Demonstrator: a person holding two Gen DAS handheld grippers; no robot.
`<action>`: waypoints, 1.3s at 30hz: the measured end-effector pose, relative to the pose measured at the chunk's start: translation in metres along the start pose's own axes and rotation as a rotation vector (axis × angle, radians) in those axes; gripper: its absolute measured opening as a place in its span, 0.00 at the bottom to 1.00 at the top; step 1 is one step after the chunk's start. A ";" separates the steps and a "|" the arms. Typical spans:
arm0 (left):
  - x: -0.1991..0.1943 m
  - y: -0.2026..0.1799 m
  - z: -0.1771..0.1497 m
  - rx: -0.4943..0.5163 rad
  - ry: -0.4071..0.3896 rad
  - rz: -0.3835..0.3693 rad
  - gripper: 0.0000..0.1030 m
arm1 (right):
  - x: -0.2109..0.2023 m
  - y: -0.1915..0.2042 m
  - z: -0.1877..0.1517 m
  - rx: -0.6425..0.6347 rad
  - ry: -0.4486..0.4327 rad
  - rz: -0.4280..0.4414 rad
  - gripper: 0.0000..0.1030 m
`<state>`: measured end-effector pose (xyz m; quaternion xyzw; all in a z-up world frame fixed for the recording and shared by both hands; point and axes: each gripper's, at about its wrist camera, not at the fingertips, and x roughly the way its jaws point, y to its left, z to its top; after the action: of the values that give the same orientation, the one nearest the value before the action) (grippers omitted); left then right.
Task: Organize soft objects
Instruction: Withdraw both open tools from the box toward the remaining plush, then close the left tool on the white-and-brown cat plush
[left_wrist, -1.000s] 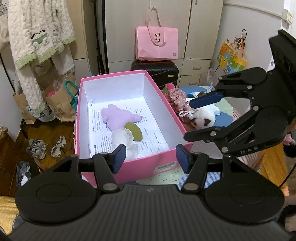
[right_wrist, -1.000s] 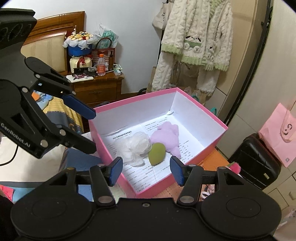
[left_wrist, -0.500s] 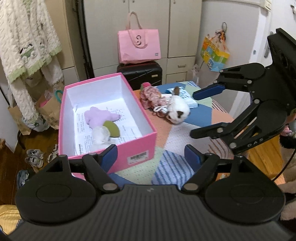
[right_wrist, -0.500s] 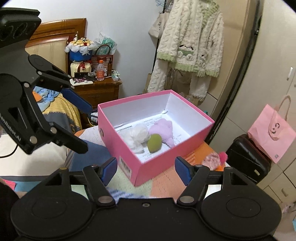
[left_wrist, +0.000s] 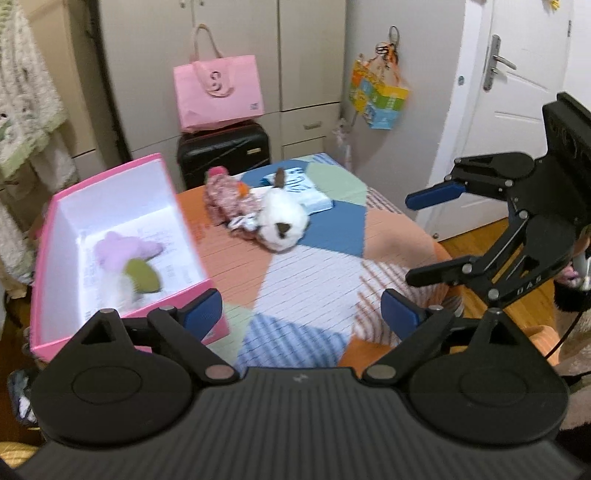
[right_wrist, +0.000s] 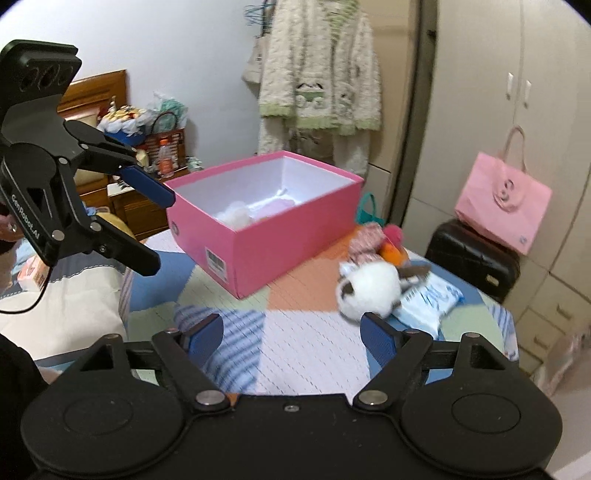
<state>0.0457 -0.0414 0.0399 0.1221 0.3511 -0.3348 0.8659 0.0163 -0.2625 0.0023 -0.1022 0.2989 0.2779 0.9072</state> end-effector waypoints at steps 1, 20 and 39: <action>0.006 -0.001 0.002 -0.003 0.000 -0.012 0.91 | 0.001 -0.004 -0.004 0.009 -0.003 -0.002 0.82; 0.112 -0.004 0.031 -0.016 -0.052 -0.016 0.91 | 0.080 -0.065 -0.052 0.075 -0.132 -0.063 0.84; 0.187 0.023 0.047 -0.181 -0.088 -0.008 0.87 | 0.167 -0.081 -0.033 0.196 -0.080 -0.095 0.91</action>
<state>0.1847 -0.1374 -0.0551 0.0273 0.3420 -0.3100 0.8867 0.1567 -0.2670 -0.1226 -0.0160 0.2831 0.2081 0.9361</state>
